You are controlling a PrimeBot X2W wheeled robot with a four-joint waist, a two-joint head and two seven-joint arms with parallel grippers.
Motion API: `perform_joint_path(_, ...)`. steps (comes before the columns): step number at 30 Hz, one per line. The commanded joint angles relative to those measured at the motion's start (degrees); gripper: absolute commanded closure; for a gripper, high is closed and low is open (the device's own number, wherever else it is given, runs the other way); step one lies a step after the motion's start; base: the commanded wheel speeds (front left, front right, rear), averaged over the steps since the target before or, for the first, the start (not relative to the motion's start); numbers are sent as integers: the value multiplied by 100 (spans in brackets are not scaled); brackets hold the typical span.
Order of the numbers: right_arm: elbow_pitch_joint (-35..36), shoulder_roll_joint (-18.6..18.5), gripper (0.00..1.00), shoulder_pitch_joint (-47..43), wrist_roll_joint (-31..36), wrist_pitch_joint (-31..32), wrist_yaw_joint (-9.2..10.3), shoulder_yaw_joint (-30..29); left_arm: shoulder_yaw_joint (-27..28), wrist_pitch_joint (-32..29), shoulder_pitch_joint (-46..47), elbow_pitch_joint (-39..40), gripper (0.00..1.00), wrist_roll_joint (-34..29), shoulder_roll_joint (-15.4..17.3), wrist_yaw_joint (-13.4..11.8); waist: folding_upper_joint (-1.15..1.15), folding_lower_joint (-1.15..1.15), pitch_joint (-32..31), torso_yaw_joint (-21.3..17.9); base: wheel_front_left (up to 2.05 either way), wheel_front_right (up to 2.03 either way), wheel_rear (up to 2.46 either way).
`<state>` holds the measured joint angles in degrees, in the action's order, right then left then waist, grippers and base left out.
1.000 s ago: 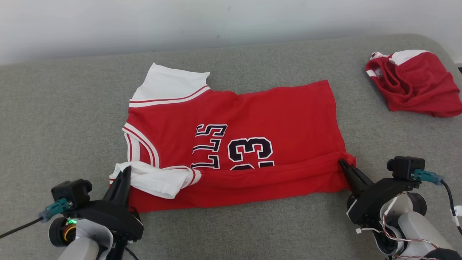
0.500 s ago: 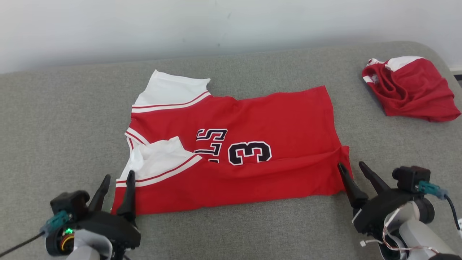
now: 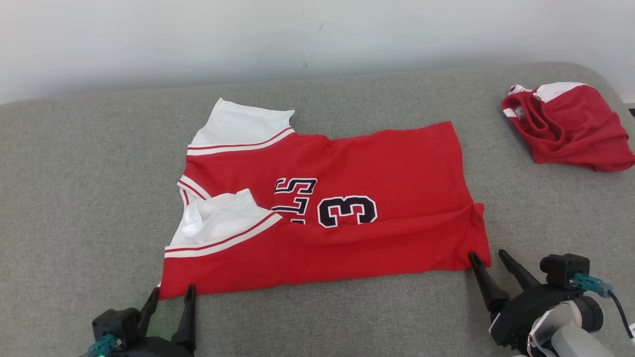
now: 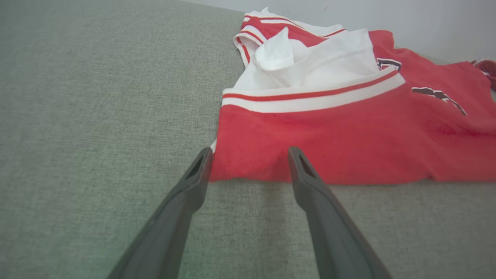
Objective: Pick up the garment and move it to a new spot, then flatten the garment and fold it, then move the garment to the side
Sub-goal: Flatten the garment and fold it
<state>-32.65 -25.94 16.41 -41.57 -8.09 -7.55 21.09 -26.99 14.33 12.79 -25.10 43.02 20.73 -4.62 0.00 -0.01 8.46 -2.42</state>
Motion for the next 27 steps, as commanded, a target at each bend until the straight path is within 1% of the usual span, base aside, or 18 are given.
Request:
perform_joint_path(1, -26, 38, 0, 51, 73, -21, 15, 28, -33, -8, -45, -24, 0, -28, -9, -36, 0, 1, 16, 16, 0, 0, 0)
perform_joint_path(3, -73, 41, 0, 73, 95, -17, 15, 65, -43, -8, -9, -115, 0, -36, 2, -1, 0, 1, 25, 19, 0, 0, 0)
perform_joint_path(6, -171, 75, 0, 136, 194, 9, 15, 164, -36, 11, 110, -316, 0, -15, -66, 12, 0, 1, 31, 0, 0, 0, 0)
perform_joint_path(7, -199, 100, 13, 151, 207, 18, 15, 189, -57, 7, 136, -386, 0, -20, -77, 40, 0, 1, 33, -8, 0, 0, 0)
perform_joint_path(8, -222, 128, 65, 175, 235, 18, 15, 219, -62, 10, 162, -445, 17, -8, -106, 56, 0, 1, 31, -16, 0, 0, 0)
perform_joint_path(9, -253, 154, 100, 195, 253, 14, 15, 234, -54, 19, 190, -494, 67, 14, -140, 97, 0, 1, 25, -23, 0, 0, 0)
perform_joint_path(10, -285, 175, 100, 215, 254, 6, 15, 246, -40, 30, 213, -533, 91, 41, -165, 123, 0, 1, 21, -25, 0, 0, 0)
perform_joint_path(11, -314, 194, 100, 227, 256, -7, 15, 258, -35, 40, 224, -589, 100, 54, -180, 164, 0, 1, 8, -21, 0, 0, 0)
perform_joint_path(14, -397, 268, 100, 194, 222, -105, 15, 266, -24, 60, 249, -713, 100, 17, -258, 219, 0, 1, -107, 18, 0, 0, 0)
perform_joint_path(17, -429, 237, 100, 28, 97, -266, 15, 122, 26, 78, 155, -711, 100, -28, -312, 249, 0, 1, -266, 81, 0, 0, 0)
perform_joint_path(22, -175, 117, 100, -442, 11, -400, 15, -71, 172, 93, -236, -407, 100, -98, -364, 143, 0, 1, -473, 170, 0, 0, 0)
perform_joint_path(25, 91, 77, 100, -824, 28, -402, 15, -228, 273, 95, -562, -102, 100, -146, -389, 46, 0, 1, -534, 184, 0, 0, 0)
perform_joint_path(27, 176, 67, 100, -937, 52, -373, 15, -285, 309, 90, -671, -5, 100, -167, -389, 25, 0, 1, -544, 184, 0, 0, 0)
